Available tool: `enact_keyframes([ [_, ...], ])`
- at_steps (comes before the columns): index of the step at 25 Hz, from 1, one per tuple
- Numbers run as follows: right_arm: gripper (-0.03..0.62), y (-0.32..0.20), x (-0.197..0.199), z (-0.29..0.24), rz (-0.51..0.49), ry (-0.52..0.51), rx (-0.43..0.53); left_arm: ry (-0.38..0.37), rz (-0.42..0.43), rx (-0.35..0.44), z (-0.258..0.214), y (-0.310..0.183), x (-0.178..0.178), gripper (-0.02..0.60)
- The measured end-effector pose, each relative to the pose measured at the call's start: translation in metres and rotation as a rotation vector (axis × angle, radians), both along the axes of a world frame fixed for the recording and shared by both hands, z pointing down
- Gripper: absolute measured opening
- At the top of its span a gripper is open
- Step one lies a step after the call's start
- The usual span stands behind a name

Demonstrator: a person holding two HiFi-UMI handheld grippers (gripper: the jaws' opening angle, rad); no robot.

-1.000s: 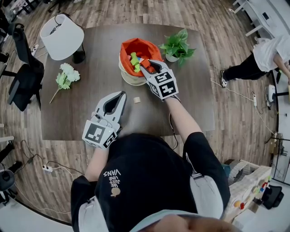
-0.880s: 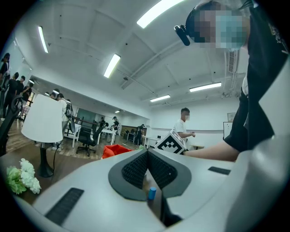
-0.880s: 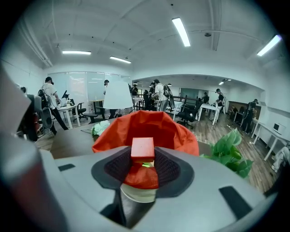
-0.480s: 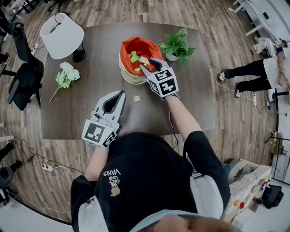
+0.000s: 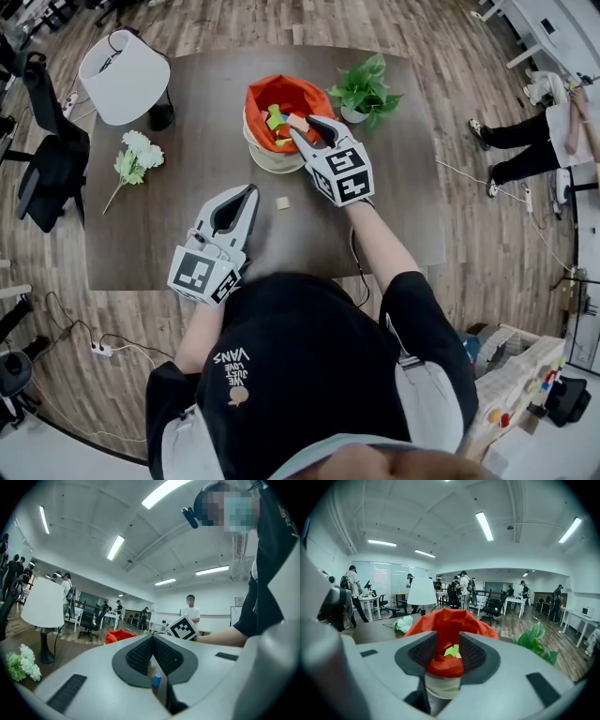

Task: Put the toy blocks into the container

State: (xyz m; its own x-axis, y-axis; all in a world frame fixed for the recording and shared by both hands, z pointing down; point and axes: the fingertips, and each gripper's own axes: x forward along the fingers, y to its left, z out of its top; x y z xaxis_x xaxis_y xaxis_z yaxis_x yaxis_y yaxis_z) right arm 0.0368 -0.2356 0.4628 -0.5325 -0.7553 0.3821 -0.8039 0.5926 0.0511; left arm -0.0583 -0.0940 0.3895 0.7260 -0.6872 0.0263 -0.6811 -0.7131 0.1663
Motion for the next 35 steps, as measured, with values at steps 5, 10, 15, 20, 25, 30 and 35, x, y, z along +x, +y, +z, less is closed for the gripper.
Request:
enact_keyframes([
  [5,0.081,0.011,0.004,-0.017,0.003,-0.039,0.05,-0.002,0.007,-0.001,0.0,-0.002,0.001,0.011],
  [10,0.042,0.026,0.008,-0.038,0.004,-0.066,0.119,0.0,0.012,-0.001,-0.001,-0.003,0.002,0.011],
  [15,0.028,0.042,0.011,-0.057,0.003,-0.095,0.162,0.001,0.022,-0.002,0.0,-0.004,0.004,0.011],
  [20,0.018,0.063,0.01,-0.069,-0.017,-0.099,0.181,0.002,0.033,-0.003,0.001,-0.005,0.007,0.011],
  [25,0.017,0.086,0.016,-0.077,-0.006,-0.138,0.185,0.003,0.051,-0.001,0.0,-0.005,0.013,0.011],
  [30,0.017,0.104,0.023,-0.066,0.005,-0.124,0.177,-0.003,0.068,0.005,0.0,-0.005,0.02,0.011],
  [35,0.017,0.12,0.028,-0.057,0.011,-0.146,0.147,-0.013,0.07,0.019,-0.002,-0.005,0.023,0.011],
])
